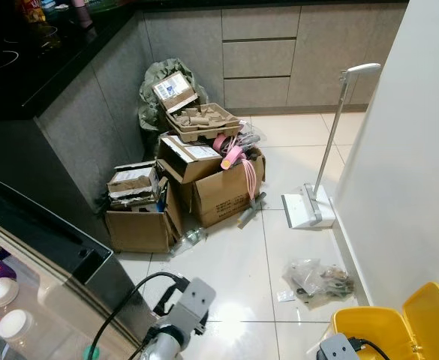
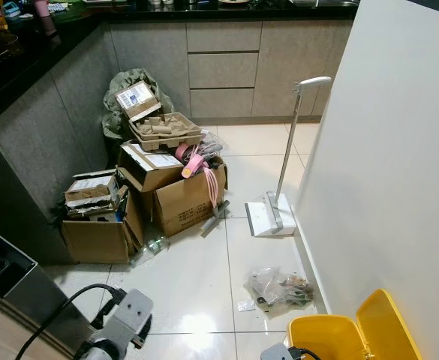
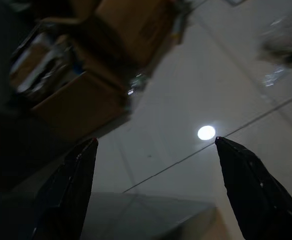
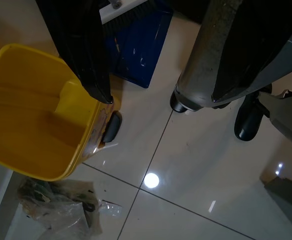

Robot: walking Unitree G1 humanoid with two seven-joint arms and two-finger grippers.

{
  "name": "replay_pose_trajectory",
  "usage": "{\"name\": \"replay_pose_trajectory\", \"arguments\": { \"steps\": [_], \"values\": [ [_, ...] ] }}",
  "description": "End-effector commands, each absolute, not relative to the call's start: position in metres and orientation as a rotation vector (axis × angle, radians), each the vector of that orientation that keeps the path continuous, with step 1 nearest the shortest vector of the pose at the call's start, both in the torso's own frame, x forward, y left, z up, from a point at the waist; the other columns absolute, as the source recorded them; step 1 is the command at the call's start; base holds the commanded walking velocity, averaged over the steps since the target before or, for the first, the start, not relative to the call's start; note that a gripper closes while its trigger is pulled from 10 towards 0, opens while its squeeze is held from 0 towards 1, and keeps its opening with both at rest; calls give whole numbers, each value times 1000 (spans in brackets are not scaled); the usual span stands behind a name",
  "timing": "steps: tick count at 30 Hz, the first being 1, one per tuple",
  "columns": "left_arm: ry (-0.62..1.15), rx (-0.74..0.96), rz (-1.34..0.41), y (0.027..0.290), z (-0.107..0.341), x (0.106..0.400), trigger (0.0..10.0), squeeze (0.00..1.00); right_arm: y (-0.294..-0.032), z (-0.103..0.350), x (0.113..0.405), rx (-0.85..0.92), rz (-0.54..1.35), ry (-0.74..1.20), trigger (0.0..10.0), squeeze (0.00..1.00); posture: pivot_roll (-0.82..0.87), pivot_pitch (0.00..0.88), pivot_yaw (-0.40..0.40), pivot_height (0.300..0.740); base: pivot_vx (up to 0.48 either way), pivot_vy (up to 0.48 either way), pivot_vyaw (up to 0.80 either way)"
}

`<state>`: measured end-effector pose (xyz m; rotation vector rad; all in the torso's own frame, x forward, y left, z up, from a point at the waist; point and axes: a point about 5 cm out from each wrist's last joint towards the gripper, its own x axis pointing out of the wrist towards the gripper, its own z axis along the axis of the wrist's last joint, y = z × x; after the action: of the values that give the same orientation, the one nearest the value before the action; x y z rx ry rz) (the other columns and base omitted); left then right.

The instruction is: Restocking fridge

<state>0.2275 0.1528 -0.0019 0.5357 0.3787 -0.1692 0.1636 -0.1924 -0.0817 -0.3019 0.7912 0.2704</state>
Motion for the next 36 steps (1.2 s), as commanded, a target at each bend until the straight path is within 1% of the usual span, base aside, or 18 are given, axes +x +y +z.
{"name": "replay_pose_trajectory", "arguments": {
  "steps": [1, 5, 7, 8, 11, 13, 15, 17, 18, 21, 25, 26, 28, 29, 32, 33, 35, 36],
  "values": [
    [439, 586, -35, 175, -5, 225, 10000, 0, -191, -85, 158, -288, 265, 812, 10000, 0, -98, 72, 20, 740, 0, 0, 0],
    [450, 600, -7, 179, -6, 224, 10000, 0, -191, -85, 158, -287, 266, 811, 10000, 0, -98, 75, 21, 740, 0, 0, 0],
    [483, 667, 50, 191, -8, 219, 10000, 0, -191, -85, 156, -286, 266, 814, 10000, 0, -95, 80, 23, 740, 0, 0, 0],
    [483, 667, 50, 191, -8, 219, 10000, 0, -191, -85, 156, -286, 266, 814, 10000, 0, -95, 80, 23, 740, 0, 0, 0],
    [547, 777, 92, 212, -17, 205, 10000, 0, -192, -86, 154, -287, 264, 822, 10000, 0, -92, 82, 24, 740, 0, 0, 0],
    [571, 818, 102, 221, -22, 199, 10000, 0, -191, -86, 153, -286, 264, 823, 10000, 0, -92, 82, 24, 740, 0, 0, 0],
    [571, 818, 102, 221, -22, 199, 10000, 0, -191, -86, 153, -286, 264, 823, 10000, 0, -92, 82, 24, 740, 0, 0, 0],
    [645, 894, 155, 244, -31, 183, 10000, 0, -191, -87, 153, -285, 266, 824, 10000, 0, -92, 82, 24, 740, 0, 0, 0],
    [645, 894, 155, 244, -31, 183, 10000, 0, -191, -87, 153, -285, 266, 824, 10000, 0, -92, 82, 24, 740, 0, 0, 0],
    [715, 945, 221, 266, -36, 170, 10000, 0, -191, -87, 153, -285, 270, 823, 10000, 0, -87, 88, 21, 740, 0, 0, 0],
    [747, 970, 258, 276, -38, 165, 10000, 0, -190, -87, 153, -288, 272, 825, 10000, 0, -87, 88, 21, 740, 0, 0, 0],
    [777, 961, 308, 282, -38, 162, 10000, 0, -191, -87, 153, -288, 272, 826, 10000, 0, -86, 91, 19, 740, 0, 0, 0],
    [866, 901, 475, 301, -38, 152, 10000, 0, -191, -87, 153, -289, 272, 824, 10000, 0, -87, 91, 18, 740, 0, 0, 0],
    [866, 901, 475, 301, -38, 152, 10000, 0, -191, -87, 153, -289, 272, 824, 10000, 0, -87, 91, 18, 740, 0, 0, 0],
    [942, 880, 726, 340, -29, 136, 10000, 4, -191, -87, 152, -290, 273, 824, 10000, 0, -89, 94, 17, 740, 0, 0, 0],
    [942, 880, 726, 340, -29, 136, 10000, 4, -191, -87, 152, -290, 273, 824, 10000, 0, -89, 94, 17, 740, 0, 0, 0],
    [957, 891, 824, 357, -22, 130, 10000, 4, -191, -87, 152, -290, 274, 825, 10000, 0, -88, 96, 17, 740, 0, 0, 0],
    [966, 911, 935, 378, -11, 122, 10000, 0, -191, -87, 152, -290, 274, 825, 10000, 0, -89, 95, 17, 740, 0, 0, 0]
  ]
}}
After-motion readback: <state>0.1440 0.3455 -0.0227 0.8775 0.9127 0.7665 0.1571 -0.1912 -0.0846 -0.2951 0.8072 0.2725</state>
